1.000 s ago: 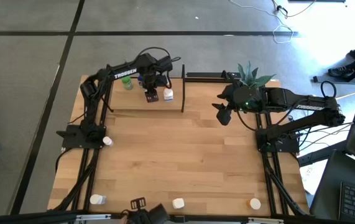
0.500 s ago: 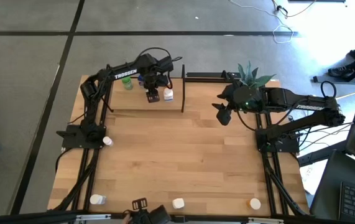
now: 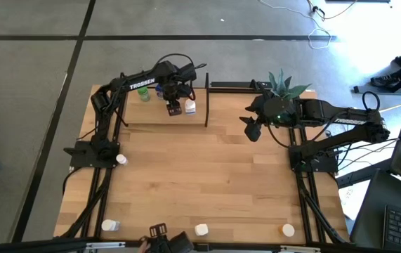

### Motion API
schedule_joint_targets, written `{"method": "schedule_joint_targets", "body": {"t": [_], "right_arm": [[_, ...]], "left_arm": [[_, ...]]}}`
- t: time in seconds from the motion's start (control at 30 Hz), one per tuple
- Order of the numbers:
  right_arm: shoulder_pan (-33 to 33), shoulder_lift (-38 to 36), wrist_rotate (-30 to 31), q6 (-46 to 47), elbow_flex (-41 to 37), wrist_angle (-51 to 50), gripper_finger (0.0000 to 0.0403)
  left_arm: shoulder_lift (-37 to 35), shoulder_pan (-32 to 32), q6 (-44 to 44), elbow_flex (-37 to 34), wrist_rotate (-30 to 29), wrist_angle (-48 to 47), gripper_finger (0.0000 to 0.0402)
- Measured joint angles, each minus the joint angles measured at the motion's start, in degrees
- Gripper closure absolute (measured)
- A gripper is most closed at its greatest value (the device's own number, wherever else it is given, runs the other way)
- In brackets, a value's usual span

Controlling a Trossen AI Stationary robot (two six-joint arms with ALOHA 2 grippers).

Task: Pick and place medicine bottles onto shelf by color
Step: Put the pink pill bottle on the shelf, then put the white pill bottle on the shelf

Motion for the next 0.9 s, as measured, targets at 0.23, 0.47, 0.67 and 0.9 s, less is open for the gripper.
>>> {"method": "schedule_joint_targets", "body": {"t": [0.23,0.47,0.67,0.9], "right_arm": [[0.00,0.00,0.00,0.00,0.00,-0.02,0.0185],[0.00,0.00,0.00,-0.02,0.00,0.00,0.0185],[0.00,0.00,0.01,0.00,0.00,0.00,0.0185],[0.00,0.00,0.02,-0.02,0.00,0.02,0.0185]], "left_arm": [[0.00,-0.02,2.40,0.00,-1.00,0.00,0.0140],[0.00,-0.02,2.40,2.76,-1.10,-2.51,0.0130],[0.00,-1.60,2.33,7.66,-1.98,-5.19,0.0130],[-4.23,-5.83,-2.21,9.76,-1.80,-13.90,0.0132]]}}
